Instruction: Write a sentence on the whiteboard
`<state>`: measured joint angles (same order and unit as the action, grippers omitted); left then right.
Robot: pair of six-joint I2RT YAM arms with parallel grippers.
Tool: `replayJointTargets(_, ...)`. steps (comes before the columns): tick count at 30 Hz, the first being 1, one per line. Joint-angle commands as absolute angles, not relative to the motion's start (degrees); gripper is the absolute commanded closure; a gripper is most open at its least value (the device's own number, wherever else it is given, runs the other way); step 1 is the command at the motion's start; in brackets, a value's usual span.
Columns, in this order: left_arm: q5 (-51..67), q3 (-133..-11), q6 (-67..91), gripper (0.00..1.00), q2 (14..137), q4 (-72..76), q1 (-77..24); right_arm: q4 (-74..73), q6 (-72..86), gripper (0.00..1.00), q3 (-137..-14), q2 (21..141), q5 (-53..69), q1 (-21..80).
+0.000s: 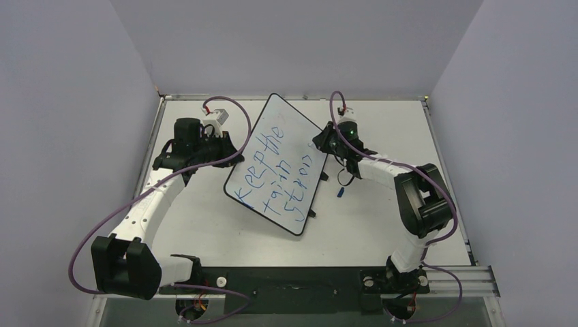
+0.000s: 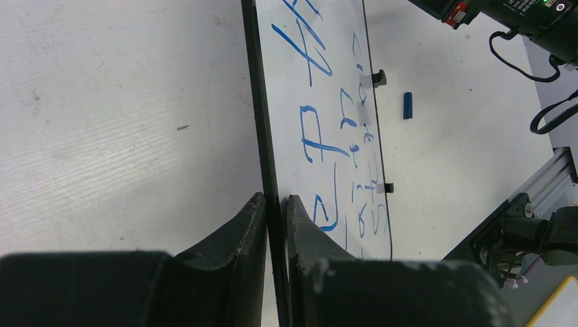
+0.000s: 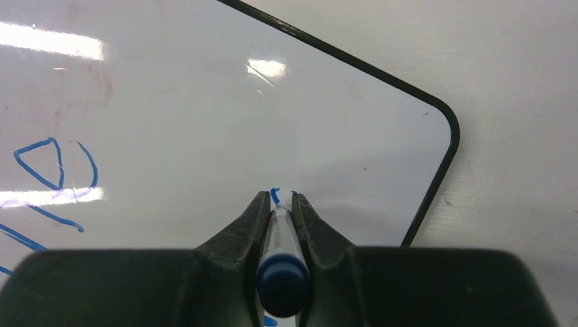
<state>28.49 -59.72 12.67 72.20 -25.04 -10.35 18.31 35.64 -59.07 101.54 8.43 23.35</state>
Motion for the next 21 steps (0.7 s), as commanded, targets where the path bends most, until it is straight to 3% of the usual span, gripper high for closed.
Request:
replayJointTargets(1, 30.77, -59.69, 10.2, 1.0, 70.77, -24.53, -11.75, 19.25, 35.36, 1.0, -56.57, 98.52, 9.91, 24.37)
replayJointTargets(21, 30.65, -59.61, 10.19, 1.0, 70.7, -24.62, -11.94, 15.44, 34.46, 1.0, -61.4, 100.65, 6.05, 22.75)
